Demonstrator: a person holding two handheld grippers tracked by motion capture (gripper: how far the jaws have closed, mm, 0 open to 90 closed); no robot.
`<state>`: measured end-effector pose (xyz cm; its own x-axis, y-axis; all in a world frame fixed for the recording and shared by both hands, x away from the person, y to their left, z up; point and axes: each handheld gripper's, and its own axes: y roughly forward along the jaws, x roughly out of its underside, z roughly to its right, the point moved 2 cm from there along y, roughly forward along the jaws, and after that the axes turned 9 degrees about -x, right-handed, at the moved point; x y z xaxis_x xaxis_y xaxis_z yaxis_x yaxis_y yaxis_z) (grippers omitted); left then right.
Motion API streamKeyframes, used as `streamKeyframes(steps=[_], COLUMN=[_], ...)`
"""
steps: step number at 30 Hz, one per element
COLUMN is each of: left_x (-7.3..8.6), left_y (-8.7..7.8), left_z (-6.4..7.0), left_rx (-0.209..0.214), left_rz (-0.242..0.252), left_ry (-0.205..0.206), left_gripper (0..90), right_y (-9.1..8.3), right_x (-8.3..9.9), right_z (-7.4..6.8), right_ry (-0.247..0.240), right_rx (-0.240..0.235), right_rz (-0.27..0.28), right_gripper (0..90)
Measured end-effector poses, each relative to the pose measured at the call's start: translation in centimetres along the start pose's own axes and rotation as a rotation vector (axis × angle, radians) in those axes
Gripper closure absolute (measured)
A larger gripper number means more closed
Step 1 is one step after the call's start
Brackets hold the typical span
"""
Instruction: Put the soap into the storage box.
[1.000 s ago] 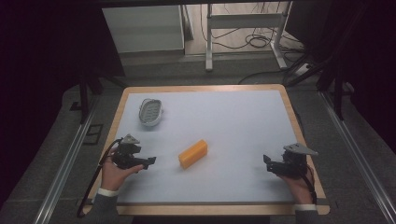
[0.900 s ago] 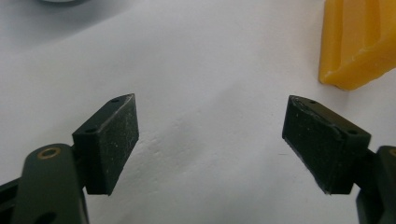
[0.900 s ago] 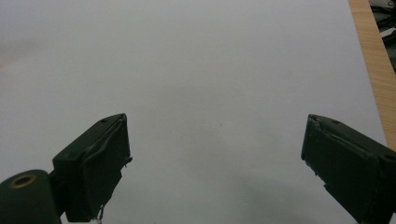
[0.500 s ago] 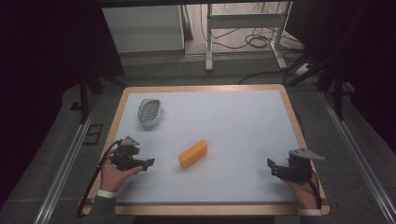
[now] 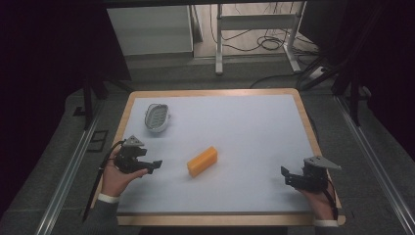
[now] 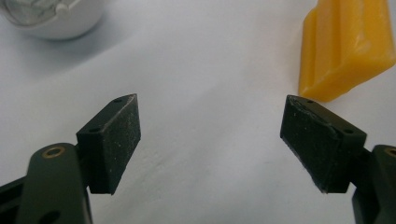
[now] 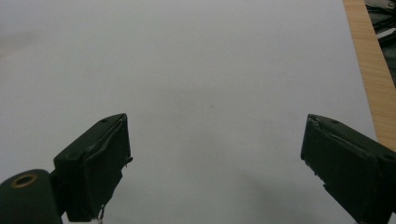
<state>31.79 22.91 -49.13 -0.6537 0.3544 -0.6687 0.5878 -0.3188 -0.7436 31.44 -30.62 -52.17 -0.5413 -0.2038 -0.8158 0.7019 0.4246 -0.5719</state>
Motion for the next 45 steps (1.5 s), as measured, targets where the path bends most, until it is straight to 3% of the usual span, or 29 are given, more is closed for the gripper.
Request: streamKeyframes(steps=[14, 26, 41, 45], left_x=[-3.4, -4.9, -6.8, -7.5], left_y=[-1.6, -1.6, -0.2, -0.3], left_z=[1.4, 3.3, 5.8, 6.3], left_rx=[0.015, 0.024, 0.034, 0.035], left_rz=[0.026, 0.023, -0.012, -0.002], left_ry=[0.063, 0.117, 0.188, 0.199], left_gripper=[20.7, 20.4, 20.2, 20.3], right_y=[-0.2, -0.3, -0.2, -0.2], right_x=[0.0, 0.1, 0.2, 0.2], right_z=[0.1, 0.3, 0.4, 0.4], right_ry=[-0.002, 0.001, -0.004, -0.005], right_rx=[0.016, 0.024, 0.027, 0.026], right_rz=[0.001, -0.001, -0.009, -0.009], right_gripper=[8.4, 8.4, 8.4, 8.5])
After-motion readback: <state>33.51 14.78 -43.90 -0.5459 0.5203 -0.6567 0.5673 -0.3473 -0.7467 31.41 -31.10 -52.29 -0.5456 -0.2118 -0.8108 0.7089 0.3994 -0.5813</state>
